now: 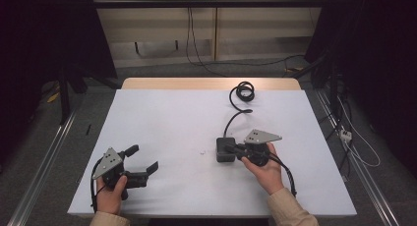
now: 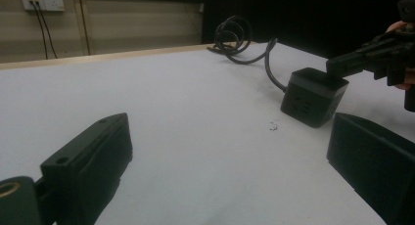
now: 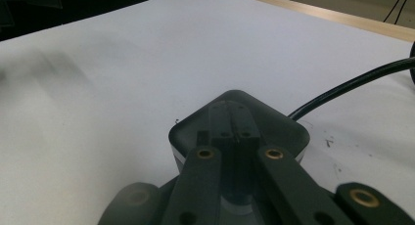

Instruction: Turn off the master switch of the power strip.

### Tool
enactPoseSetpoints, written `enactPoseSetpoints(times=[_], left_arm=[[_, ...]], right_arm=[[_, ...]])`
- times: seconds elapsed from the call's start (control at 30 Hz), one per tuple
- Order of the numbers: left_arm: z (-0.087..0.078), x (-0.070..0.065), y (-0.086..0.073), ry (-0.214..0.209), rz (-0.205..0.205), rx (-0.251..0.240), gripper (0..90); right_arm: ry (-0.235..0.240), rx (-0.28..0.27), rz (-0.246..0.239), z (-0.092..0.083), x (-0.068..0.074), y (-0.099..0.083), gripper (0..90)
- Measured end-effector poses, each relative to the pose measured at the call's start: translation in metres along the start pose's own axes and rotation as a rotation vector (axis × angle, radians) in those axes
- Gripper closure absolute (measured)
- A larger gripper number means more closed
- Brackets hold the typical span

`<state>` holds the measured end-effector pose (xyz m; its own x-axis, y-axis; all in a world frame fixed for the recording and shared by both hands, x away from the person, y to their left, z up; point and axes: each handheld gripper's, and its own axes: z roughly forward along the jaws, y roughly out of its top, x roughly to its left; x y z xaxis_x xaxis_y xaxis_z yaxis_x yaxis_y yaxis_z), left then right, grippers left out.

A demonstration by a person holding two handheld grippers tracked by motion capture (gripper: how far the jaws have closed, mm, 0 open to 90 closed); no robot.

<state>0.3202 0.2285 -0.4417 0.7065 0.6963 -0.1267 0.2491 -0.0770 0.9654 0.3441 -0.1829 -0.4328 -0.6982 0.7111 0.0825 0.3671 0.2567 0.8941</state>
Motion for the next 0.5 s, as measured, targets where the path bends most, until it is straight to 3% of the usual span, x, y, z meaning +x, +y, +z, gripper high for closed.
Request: enactPoseSetpoints(times=[0.5], left_arm=[[0.0008,-0.001,-0.0009,0.001,-0.004,0.003,2.7]], right_arm=[[-0.004,0.006,-0.002,-0.0006,0.0011,0.0001,90.0]])
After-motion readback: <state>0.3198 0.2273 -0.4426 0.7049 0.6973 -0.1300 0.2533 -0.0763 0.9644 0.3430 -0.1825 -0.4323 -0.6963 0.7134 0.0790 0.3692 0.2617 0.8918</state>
